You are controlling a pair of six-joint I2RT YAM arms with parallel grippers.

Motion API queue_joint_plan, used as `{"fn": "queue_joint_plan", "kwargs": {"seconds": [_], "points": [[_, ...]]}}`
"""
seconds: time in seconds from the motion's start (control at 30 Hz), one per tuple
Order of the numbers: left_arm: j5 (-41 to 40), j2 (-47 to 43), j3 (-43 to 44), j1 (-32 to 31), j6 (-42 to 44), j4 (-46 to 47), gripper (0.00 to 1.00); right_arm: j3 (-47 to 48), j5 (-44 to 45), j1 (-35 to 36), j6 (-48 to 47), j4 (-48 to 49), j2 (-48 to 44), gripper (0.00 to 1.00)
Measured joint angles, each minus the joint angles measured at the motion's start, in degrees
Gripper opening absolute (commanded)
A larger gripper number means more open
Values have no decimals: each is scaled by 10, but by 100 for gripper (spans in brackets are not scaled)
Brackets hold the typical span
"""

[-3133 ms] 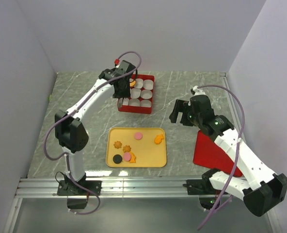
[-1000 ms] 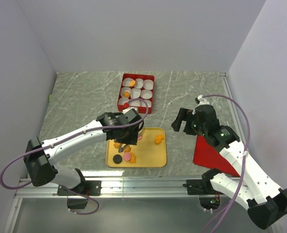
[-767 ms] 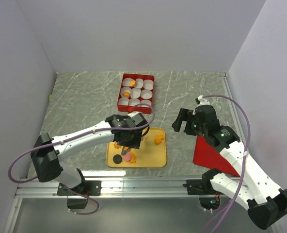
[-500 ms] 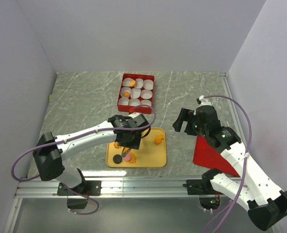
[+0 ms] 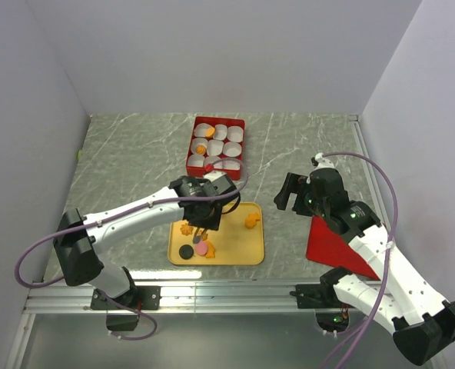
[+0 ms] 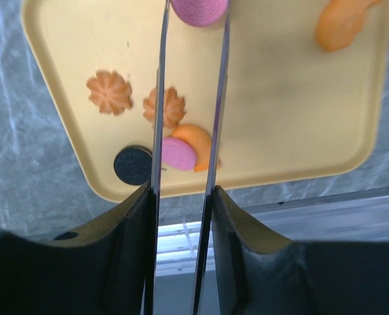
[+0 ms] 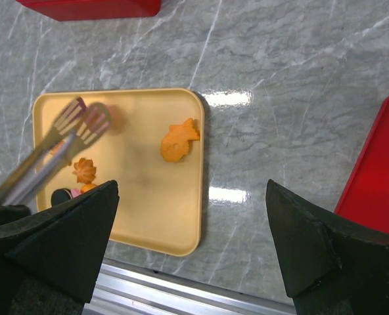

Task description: Pack the cookies

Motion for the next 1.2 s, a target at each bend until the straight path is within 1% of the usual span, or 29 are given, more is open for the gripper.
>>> {"fn": "queue_joint_plan", "kwargs": {"seconds": [0.2, 0.27, 0.33, 0.47, 0.57, 0.7, 0.83, 1.0, 1.2], "points": [[-40, 7, 111, 7, 20, -33, 43, -2, 4, 0, 0, 1, 1, 100], [-49, 12, 135, 18, 32, -38, 44, -2, 7, 0, 0, 1, 2, 100], [-57, 20, 153, 38, 48, -40, 42, -2, 10, 0, 0, 1, 4, 100], [-56, 37, 168, 97, 79, -33, 38, -2, 16, 0, -1, 1, 7, 100], [-49, 48, 177, 156, 102, -20, 40, -2, 24, 0, -3, 1, 9, 100], [-44, 70, 206, 208, 129, -9, 40, -2, 31, 0, -7, 1, 13, 100], [-34, 100, 228, 233, 153, 11, 40, -1, 39, 0, -13, 1, 25, 100], [-19, 141, 235, 253, 169, 23, 40, 1, 41, 0, -20, 1, 47, 100], [-9, 189, 243, 269, 180, 31, 42, 3, 40, 0, -28, 4, 63, 100]]}}
